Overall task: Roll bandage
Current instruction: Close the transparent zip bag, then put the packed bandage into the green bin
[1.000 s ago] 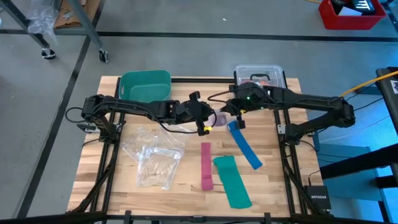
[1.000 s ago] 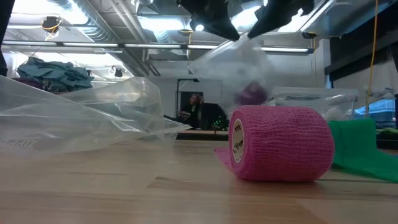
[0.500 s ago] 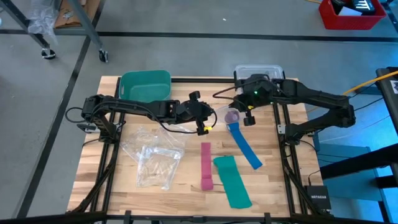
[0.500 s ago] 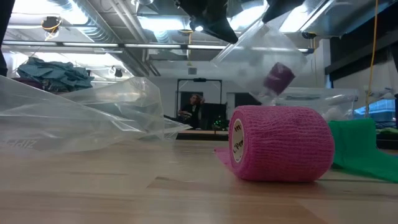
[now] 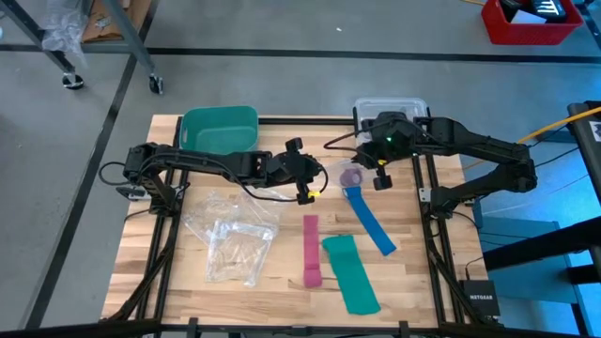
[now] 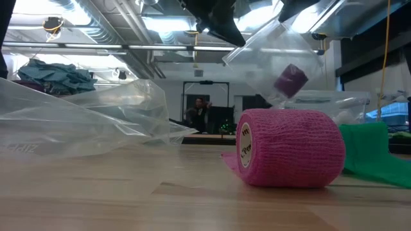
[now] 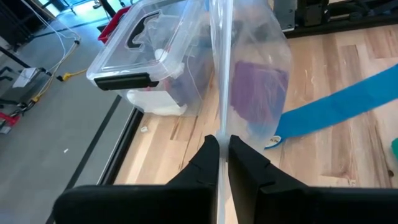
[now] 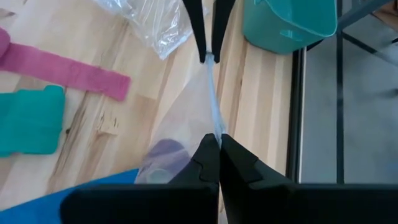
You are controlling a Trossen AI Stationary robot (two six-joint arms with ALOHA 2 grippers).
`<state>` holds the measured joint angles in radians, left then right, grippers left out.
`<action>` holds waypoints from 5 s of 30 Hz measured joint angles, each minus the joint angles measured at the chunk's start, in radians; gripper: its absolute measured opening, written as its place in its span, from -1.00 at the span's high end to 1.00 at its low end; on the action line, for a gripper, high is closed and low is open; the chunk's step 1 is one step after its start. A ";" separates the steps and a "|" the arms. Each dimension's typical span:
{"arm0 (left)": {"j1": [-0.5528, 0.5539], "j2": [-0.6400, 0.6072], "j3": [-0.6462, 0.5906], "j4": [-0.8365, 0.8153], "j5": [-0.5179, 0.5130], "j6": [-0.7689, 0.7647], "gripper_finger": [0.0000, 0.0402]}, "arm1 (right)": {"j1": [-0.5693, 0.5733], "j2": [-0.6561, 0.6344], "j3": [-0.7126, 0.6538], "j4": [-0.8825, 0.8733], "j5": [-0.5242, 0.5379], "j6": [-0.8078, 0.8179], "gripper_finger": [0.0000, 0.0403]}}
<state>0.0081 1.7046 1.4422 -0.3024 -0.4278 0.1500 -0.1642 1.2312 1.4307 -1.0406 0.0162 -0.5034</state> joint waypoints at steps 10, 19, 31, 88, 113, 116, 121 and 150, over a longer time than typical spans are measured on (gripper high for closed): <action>-0.001 0.000 0.000 -0.002 0.003 0.000 0.93 | 0.000 -0.034 0.001 -0.033 -0.008 0.000 1.00; -0.001 0.000 0.000 0.003 0.002 0.000 0.93 | 0.000 -0.051 0.055 -0.049 0.000 -0.001 1.00; -0.007 0.002 -0.001 0.130 -0.002 0.005 0.49 | 0.000 -0.026 0.056 -0.052 0.000 -0.002 1.00; 0.206 -0.402 0.002 -0.593 -0.303 -0.314 1.00 | 0.000 -0.023 0.054 0.209 -0.027 -0.035 0.25; 0.528 -0.722 -0.250 -0.971 -0.324 -0.538 1.00 | 0.000 -0.023 0.054 0.208 -0.027 -0.034 0.25; 0.554 -0.768 -0.348 -0.903 -0.313 -0.530 1.00 | 0.000 -0.023 0.054 0.209 -0.027 -0.034 0.25; 0.601 -0.826 -0.507 -0.730 -0.305 -0.475 1.00 | 0.000 -0.023 0.054 0.209 -0.026 -0.034 0.25; 0.966 -0.841 -0.793 -0.396 -0.110 -0.351 0.95 | 0.000 -0.023 0.054 0.209 -0.027 -0.034 0.25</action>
<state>0.9736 0.8635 0.6495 -0.6989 -0.5381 -0.2013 -0.1638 1.2079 1.4849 -0.8318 -0.0105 -0.5369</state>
